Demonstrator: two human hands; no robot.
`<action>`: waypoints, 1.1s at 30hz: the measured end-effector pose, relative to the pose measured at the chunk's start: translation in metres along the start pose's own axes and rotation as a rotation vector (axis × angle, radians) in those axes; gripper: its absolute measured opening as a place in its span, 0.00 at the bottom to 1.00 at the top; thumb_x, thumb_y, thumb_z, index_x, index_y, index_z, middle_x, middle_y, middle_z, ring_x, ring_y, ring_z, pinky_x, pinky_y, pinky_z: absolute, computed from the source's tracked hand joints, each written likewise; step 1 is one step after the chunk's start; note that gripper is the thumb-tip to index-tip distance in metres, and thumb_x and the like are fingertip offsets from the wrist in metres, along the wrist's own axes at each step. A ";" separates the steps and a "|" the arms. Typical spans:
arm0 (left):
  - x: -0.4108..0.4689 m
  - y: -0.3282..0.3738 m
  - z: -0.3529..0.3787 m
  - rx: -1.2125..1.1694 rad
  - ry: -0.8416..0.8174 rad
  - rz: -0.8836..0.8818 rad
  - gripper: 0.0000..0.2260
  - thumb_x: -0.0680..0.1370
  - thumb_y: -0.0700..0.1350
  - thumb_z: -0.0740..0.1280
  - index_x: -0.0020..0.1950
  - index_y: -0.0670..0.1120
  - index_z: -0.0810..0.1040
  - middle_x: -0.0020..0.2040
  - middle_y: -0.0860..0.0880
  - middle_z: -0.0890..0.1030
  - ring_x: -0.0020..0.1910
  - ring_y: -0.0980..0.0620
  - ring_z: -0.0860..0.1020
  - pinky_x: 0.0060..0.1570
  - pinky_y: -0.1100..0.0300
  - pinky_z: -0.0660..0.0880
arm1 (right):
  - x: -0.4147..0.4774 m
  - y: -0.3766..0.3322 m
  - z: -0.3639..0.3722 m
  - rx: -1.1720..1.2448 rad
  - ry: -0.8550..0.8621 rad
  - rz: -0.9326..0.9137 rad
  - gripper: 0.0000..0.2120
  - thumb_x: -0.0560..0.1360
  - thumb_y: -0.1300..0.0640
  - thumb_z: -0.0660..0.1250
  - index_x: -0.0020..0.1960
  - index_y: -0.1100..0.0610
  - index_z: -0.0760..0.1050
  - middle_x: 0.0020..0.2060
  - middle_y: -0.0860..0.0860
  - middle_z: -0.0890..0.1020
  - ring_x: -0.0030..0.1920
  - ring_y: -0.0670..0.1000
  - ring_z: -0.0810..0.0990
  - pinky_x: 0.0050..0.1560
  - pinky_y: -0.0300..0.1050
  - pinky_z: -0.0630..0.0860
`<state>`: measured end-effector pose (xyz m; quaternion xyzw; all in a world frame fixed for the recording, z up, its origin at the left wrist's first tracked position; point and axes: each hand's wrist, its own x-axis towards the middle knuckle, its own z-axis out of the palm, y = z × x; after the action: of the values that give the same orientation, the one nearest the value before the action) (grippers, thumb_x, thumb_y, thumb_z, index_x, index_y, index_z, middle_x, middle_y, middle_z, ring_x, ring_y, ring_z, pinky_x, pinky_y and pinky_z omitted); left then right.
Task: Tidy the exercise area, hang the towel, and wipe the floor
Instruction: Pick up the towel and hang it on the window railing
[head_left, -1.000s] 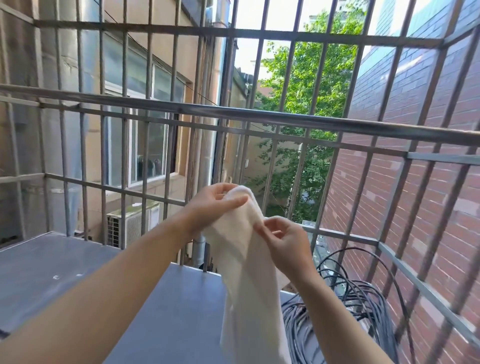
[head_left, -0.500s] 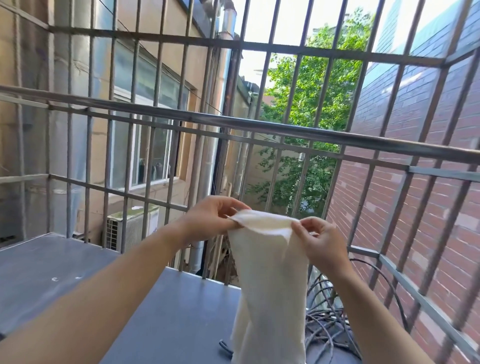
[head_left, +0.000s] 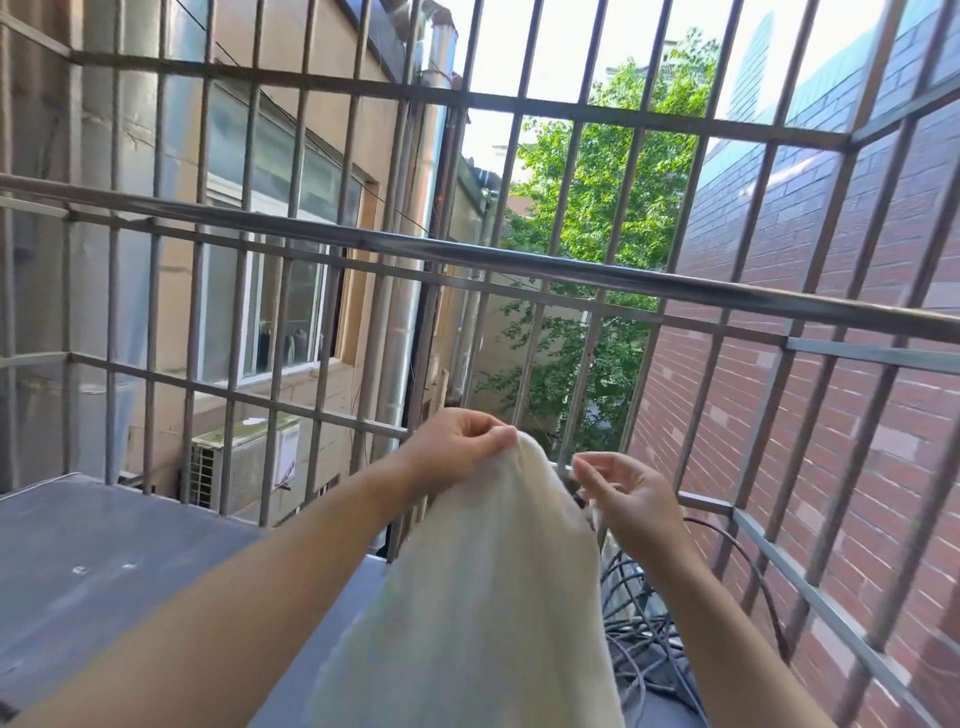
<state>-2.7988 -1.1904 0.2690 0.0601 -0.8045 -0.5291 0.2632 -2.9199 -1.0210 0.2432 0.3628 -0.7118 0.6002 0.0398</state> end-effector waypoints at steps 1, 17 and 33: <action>0.001 0.000 0.007 0.034 0.017 0.007 0.10 0.79 0.48 0.64 0.49 0.44 0.83 0.40 0.49 0.80 0.38 0.56 0.76 0.39 0.64 0.74 | -0.004 -0.002 0.006 0.063 -0.064 0.007 0.06 0.71 0.55 0.72 0.47 0.54 0.80 0.41 0.50 0.84 0.39 0.47 0.82 0.36 0.35 0.77; -0.034 -0.034 -0.014 0.156 -0.294 -0.119 0.04 0.77 0.45 0.68 0.47 0.45 0.80 0.32 0.60 0.80 0.30 0.66 0.75 0.33 0.74 0.70 | 0.009 -0.026 0.006 -0.041 0.085 -0.114 0.08 0.75 0.54 0.67 0.39 0.55 0.77 0.33 0.49 0.78 0.33 0.45 0.72 0.30 0.34 0.69; 0.035 0.054 -0.006 0.337 -0.016 0.271 0.06 0.77 0.48 0.66 0.48 0.48 0.81 0.41 0.55 0.80 0.39 0.61 0.77 0.40 0.70 0.72 | 0.024 -0.062 -0.001 -0.154 -0.297 -0.140 0.26 0.61 0.42 0.74 0.57 0.48 0.77 0.49 0.45 0.83 0.42 0.44 0.84 0.44 0.45 0.82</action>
<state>-2.8159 -1.1849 0.3304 -0.0098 -0.8844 -0.3473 0.3116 -2.9032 -1.0322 0.3071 0.4921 -0.7265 0.4796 0.0035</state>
